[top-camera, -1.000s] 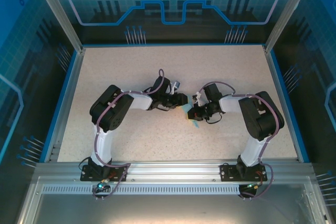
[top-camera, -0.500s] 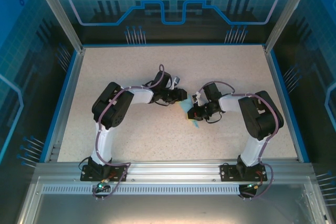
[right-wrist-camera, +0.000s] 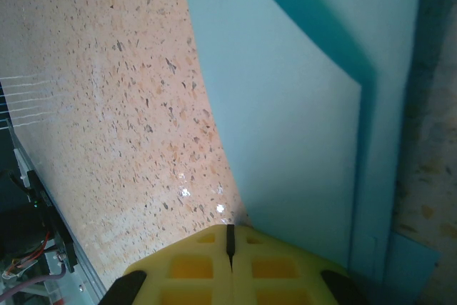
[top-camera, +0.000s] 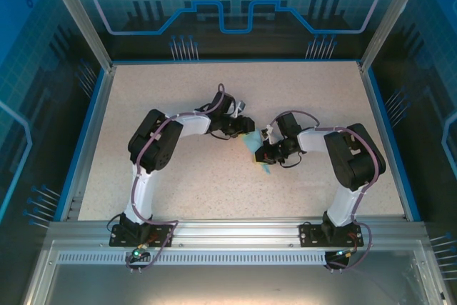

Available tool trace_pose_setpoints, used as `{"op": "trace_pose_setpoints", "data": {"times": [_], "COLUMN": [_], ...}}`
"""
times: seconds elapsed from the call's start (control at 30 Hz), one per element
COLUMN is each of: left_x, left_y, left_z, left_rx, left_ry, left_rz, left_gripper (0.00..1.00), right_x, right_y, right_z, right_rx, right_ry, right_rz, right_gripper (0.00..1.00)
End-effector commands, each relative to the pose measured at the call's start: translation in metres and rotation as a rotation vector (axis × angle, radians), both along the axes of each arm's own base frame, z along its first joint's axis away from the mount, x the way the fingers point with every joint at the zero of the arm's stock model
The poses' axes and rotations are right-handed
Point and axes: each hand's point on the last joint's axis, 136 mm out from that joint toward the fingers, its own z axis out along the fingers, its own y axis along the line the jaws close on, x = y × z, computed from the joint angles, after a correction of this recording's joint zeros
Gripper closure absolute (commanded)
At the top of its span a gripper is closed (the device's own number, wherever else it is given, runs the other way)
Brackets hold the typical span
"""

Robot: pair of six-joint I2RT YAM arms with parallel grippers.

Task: Fold a paper plane with a square sheet of paper (pick it up from the middle)
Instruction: Fold the wing for the fifth time at the center of the table.

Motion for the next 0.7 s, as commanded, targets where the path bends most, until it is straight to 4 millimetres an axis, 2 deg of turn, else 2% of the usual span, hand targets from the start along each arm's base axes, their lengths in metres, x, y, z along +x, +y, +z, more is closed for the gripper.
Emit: {"op": "trace_pose_setpoints", "data": {"times": [0.0,0.17,0.37,0.5,0.67], "left_x": [0.015,0.021,0.028,0.014,-0.017], "left_y": [0.018,0.019,0.023,0.022,0.017], "left_z": [-0.016,0.002,0.041,0.061,0.076], "left_rx": [0.065,0.045,0.022,-0.015,-0.012], "left_ry": [-0.014,-0.041,-0.101,-0.112,-0.127], "left_rz": [0.024,0.015,0.023,0.013,-0.015], "left_gripper": [0.57,0.53,0.51,0.50,0.50], "right_x": [-0.046,-0.045,-0.045,-0.045,-0.044], "right_y": [-0.037,-0.037,-0.036,-0.036,-0.035], "right_z": [-0.058,-0.058,-0.058,-0.059,-0.060], "right_rx": [-0.255,-0.255,-0.253,-0.252,-0.250], "right_ry": [0.163,0.156,0.158,0.159,0.158], "right_rz": [0.001,-0.001,0.004,0.005,0.010], "right_gripper": [0.97,0.97,0.97,0.97,0.97]}}
